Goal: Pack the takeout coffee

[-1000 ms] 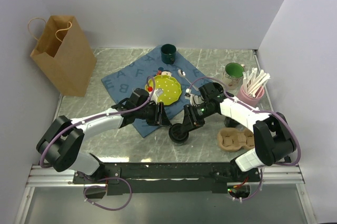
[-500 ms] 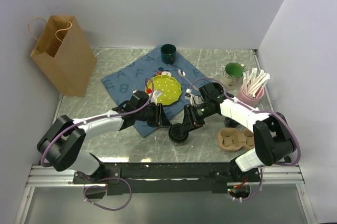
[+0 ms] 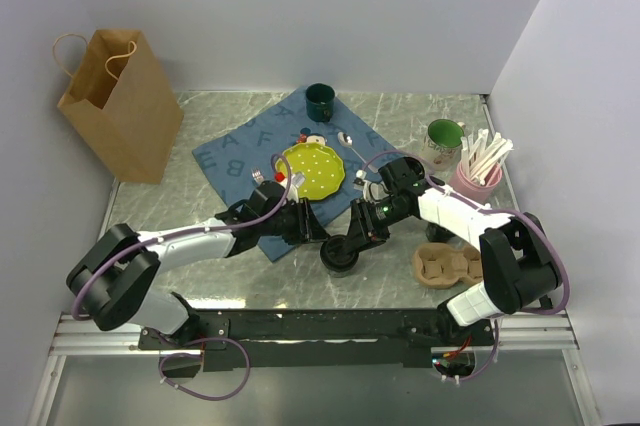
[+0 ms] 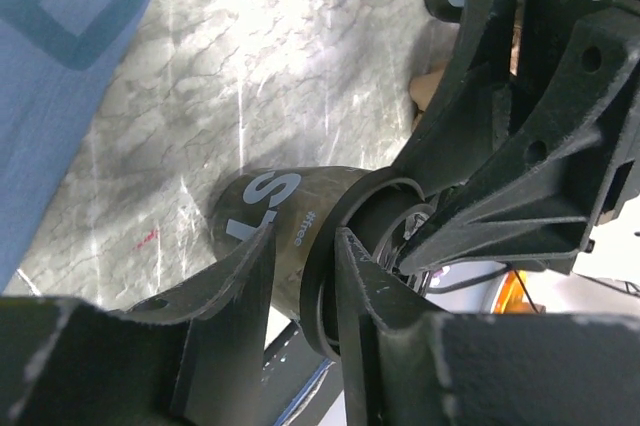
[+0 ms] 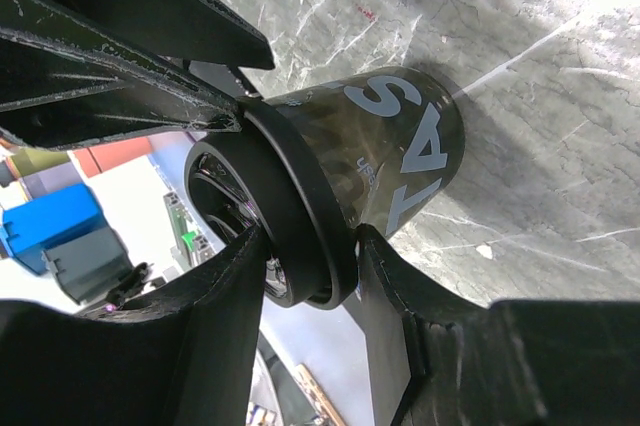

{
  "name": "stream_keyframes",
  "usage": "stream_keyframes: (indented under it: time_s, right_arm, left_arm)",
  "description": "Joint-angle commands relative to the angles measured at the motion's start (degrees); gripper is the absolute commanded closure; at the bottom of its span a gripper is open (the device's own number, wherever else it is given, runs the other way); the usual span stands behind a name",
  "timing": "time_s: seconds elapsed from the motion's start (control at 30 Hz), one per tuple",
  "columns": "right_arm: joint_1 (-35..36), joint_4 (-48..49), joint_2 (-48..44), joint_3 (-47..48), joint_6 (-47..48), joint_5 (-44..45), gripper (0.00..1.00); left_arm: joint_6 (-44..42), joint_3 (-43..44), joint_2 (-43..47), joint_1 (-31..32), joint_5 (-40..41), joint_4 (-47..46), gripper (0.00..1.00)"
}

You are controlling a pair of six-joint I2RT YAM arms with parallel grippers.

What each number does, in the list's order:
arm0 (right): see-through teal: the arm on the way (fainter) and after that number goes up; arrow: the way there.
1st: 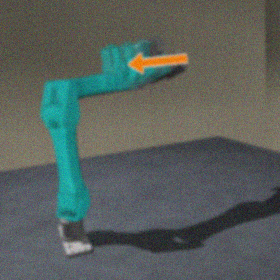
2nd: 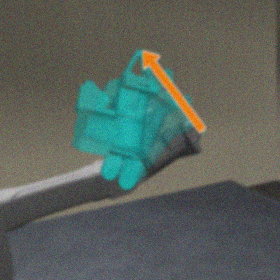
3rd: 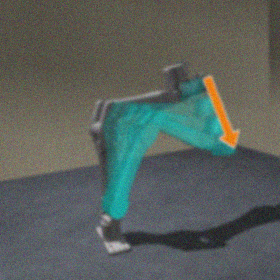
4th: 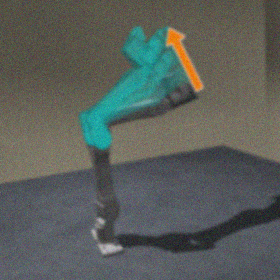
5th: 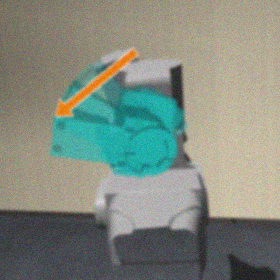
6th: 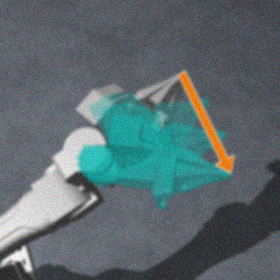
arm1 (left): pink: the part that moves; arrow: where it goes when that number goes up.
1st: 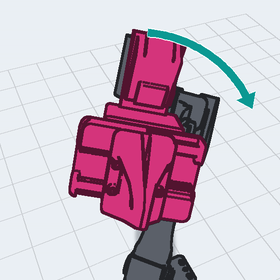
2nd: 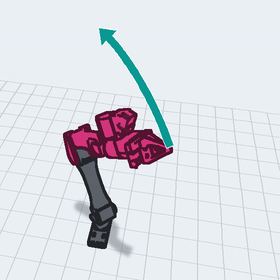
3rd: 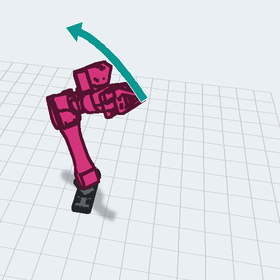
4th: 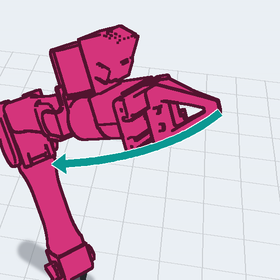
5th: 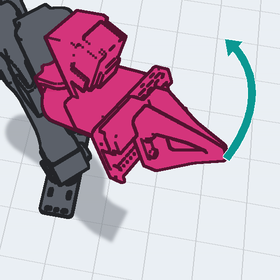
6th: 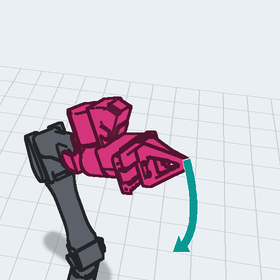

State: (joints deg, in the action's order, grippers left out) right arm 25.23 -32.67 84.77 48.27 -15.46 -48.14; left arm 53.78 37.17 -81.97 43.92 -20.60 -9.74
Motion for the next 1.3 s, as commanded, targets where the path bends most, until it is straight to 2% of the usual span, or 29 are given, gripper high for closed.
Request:
stream_keyframes:
  time_s: [0.0, 0.23, 0.43, 0.6, 0.77, 1.07, 1.27]
  right_arm:
    - [1.31, -0.03, 2.51, -3.80, 3.16, 12.02, 0.61]
    - [1.31, -0.55, 2.41, -2.04, 0.53, 12.45, 0.63]
    - [1.31, -2.14, 2.68, -1.69, 0.17, 13.95, 0.63]
    - [1.22, -2.58, 2.50, -1.51, -0.18, 14.13, 0.63]
    - [1.31, -2.75, 2.07, -1.25, -0.88, 14.13, 0.63]
    - [1.22, -2.14, 1.54, -1.16, -2.02, 13.69, 0.62]
    - [1.22, -1.44, 0.92, -2.30, -2.73, 13.51, 0.62]
  left_arm:
    - [-2.71, -0.53, -1.45, 2.13, 7.59, 17.72, 0.63]
    - [-3.68, 9.84, 2.08, -1.20, 7.86, 25.73, 0.53]
    - [-4.03, 12.05, 4.80, -3.49, 9.18, 31.09, 0.50]
    - [-0.62, 7.06, 10.07, -3.40, 3.83, 27.24, 0.52]
    - [3.61, 2.30, 15.61, -2.53, -0.67, 17.74, 0.53]
    - [8.09, -0.17, 11.58, 3.88, 2.05, 13.26, 0.57]
    - [7.93, 0.89, 8.24, 5.74, 5.56, 14.83, 0.60]
